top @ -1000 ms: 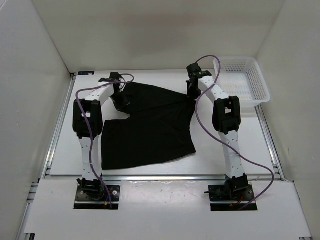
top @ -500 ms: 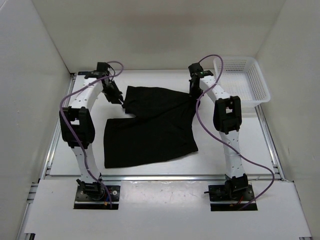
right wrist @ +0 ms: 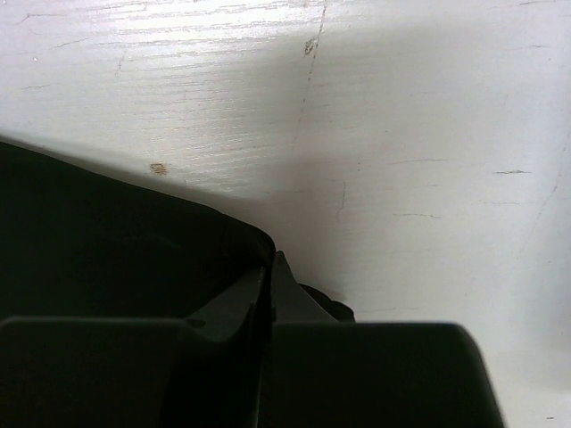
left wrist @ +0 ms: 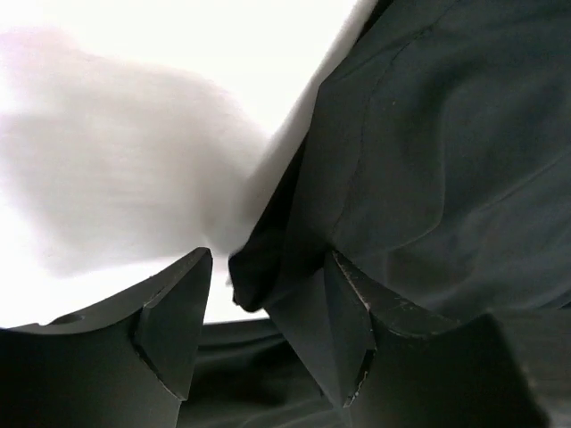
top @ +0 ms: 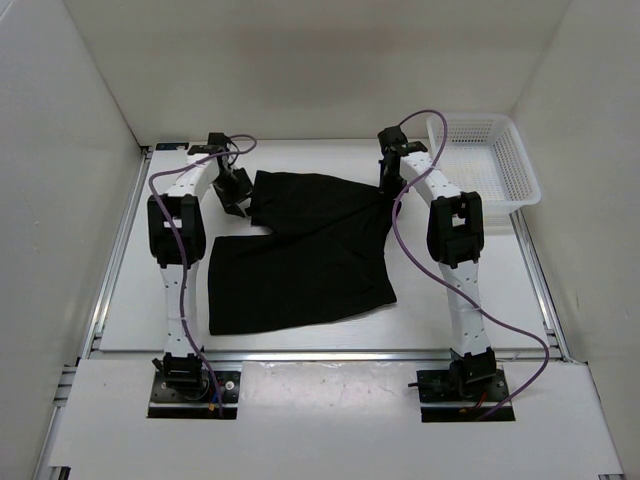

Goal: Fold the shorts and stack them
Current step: Flatten the shorts out

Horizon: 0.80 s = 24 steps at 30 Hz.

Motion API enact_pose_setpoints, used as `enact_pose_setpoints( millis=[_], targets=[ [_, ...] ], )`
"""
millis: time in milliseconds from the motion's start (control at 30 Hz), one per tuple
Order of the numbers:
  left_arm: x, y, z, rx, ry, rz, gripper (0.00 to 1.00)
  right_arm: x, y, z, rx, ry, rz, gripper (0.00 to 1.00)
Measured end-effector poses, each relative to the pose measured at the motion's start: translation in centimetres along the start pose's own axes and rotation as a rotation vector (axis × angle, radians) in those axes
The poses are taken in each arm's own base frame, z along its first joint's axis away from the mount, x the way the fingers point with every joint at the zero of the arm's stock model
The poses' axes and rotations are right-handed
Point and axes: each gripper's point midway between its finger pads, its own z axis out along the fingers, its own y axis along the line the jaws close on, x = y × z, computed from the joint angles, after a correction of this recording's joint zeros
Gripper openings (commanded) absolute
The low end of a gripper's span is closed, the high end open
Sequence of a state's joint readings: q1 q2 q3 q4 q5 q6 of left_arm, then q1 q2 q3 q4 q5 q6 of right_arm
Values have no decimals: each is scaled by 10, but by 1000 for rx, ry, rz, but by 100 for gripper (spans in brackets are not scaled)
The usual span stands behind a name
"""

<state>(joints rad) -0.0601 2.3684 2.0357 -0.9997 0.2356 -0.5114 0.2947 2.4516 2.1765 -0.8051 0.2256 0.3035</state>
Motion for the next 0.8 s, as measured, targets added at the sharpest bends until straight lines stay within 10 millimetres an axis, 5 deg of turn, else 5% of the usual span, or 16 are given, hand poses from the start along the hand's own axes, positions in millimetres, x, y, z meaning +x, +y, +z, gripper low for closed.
enact_pose_setpoints(
  millis=[67,167,500,667,800],
  targets=[
    [1,-4,5,6,13,11,52,0,0,0,0,0,0,0],
    [-2,-14,8,30,13,29,10,0,0,0,1,1,0,0],
    [-35,-44,-29,111,-90,68,10,5,-3,4,10,6,-1,0],
    [-66,-46,-61,174,-173,26,10,5,-3,4,11,5,-1,0],
    [-77,-40,-78,240,-175,-6,25,5,-3,4,10,4,0,0]
  ],
)
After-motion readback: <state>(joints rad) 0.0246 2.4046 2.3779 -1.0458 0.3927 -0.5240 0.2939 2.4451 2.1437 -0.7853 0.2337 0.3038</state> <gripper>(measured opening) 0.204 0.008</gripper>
